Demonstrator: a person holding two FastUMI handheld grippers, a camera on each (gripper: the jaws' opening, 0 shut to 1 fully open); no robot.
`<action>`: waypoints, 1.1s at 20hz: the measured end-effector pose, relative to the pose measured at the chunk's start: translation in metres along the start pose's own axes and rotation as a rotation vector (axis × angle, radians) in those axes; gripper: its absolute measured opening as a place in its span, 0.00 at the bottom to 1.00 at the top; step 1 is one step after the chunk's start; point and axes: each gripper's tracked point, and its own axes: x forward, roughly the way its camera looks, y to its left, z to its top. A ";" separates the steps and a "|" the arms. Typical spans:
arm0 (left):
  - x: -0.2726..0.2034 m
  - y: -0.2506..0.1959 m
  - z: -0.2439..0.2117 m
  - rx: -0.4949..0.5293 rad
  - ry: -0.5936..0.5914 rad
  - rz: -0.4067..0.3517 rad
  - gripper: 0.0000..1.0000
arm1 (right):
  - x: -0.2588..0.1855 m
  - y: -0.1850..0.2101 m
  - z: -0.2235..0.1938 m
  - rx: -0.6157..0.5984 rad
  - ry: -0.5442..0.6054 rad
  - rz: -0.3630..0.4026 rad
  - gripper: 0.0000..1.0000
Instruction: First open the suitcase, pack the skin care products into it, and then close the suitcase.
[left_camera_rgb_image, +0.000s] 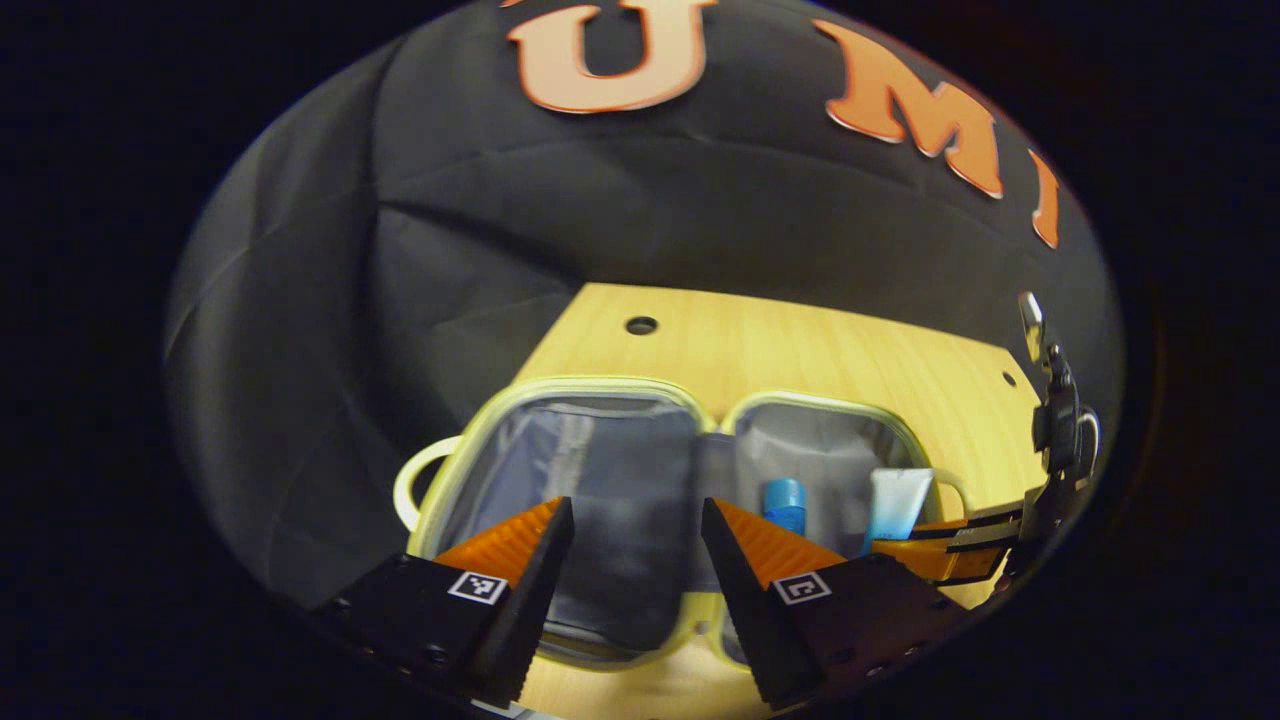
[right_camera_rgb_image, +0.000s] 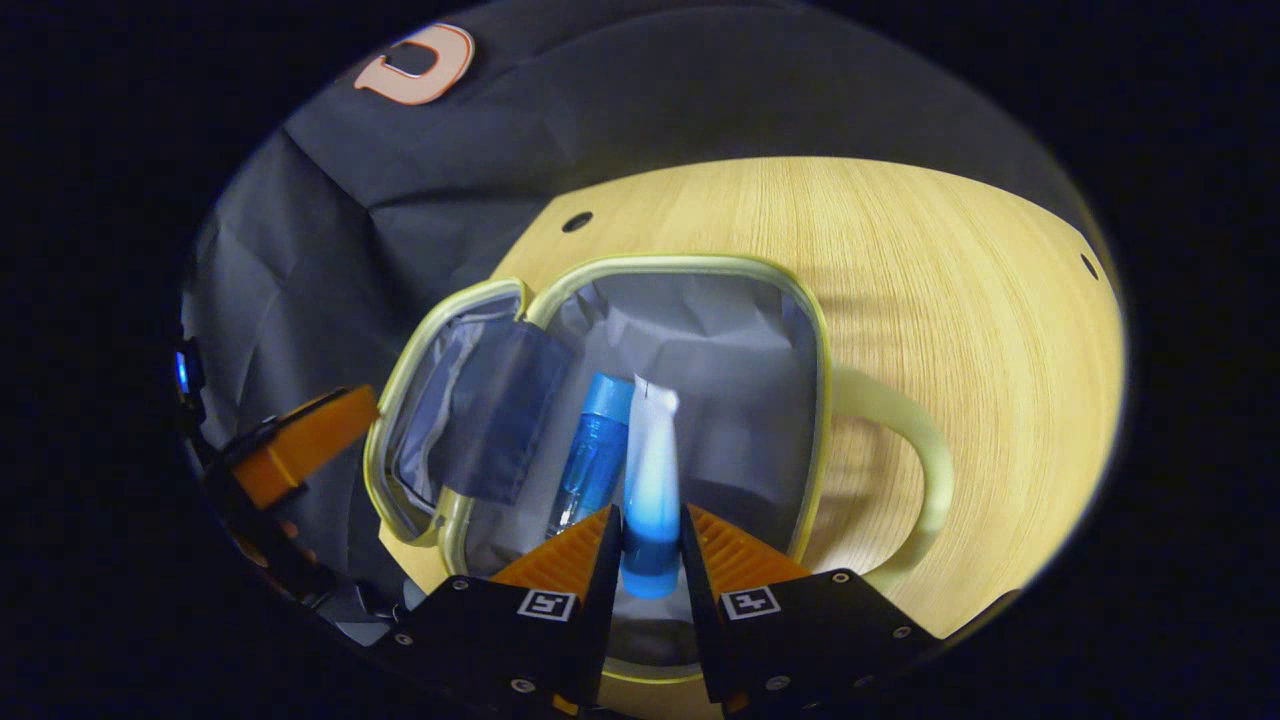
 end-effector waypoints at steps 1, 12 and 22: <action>-0.003 0.026 -0.001 -0.030 -0.001 0.037 0.84 | 0.005 -0.004 -0.001 0.023 0.023 -0.022 0.39; 0.041 0.204 -0.030 -0.642 -0.060 0.121 0.89 | -0.011 0.000 0.006 0.086 -0.030 -0.042 0.60; 0.053 0.247 -0.039 -1.192 -0.034 -0.114 0.36 | -0.089 -0.029 0.040 0.075 -0.296 -0.071 0.86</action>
